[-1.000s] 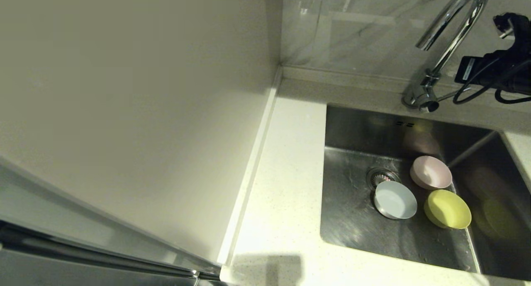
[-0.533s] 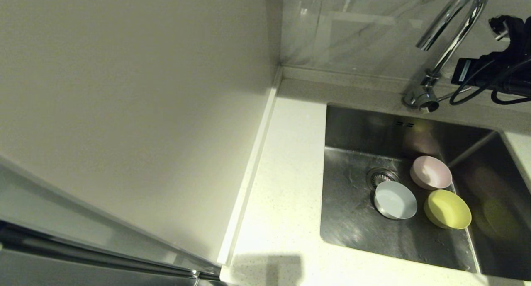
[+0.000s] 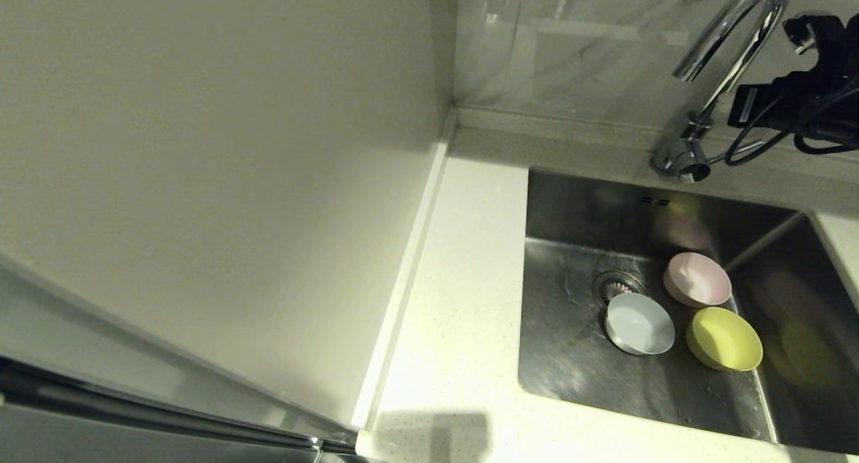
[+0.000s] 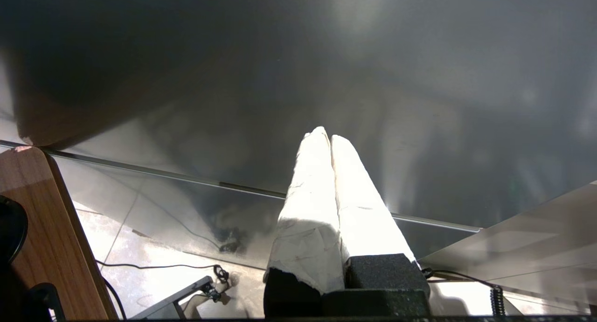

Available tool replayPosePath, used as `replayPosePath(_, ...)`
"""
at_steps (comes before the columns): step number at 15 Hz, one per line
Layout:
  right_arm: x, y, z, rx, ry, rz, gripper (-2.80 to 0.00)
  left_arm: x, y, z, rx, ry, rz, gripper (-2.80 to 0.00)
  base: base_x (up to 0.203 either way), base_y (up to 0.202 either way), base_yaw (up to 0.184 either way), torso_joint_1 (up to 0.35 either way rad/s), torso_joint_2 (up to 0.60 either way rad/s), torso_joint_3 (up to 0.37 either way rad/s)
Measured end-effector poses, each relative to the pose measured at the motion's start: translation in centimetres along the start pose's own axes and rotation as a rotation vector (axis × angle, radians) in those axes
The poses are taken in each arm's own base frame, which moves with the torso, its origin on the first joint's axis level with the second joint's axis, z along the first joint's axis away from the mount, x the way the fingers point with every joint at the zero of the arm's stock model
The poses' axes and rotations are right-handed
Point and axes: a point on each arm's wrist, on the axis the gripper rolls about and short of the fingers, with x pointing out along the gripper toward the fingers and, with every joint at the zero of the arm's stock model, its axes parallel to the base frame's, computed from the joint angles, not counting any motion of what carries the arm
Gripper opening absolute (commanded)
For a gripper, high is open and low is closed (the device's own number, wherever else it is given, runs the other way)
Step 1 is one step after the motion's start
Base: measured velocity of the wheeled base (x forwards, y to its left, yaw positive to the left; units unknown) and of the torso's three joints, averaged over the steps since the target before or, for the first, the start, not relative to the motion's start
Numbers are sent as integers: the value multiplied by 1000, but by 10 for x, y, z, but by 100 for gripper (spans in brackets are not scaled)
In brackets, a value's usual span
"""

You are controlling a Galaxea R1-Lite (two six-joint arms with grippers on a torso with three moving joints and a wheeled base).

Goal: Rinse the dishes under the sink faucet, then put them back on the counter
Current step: Turn on the faucet

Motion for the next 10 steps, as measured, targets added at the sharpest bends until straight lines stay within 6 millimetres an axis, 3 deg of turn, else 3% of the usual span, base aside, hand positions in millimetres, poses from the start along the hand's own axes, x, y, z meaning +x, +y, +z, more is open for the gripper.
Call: replayPosePath(10, 4, -14, -8, -132, 27, -69, -280, 0, 0, 0, 1, 0, 0, -280, 0, 0, 0, 0, 0, 0)
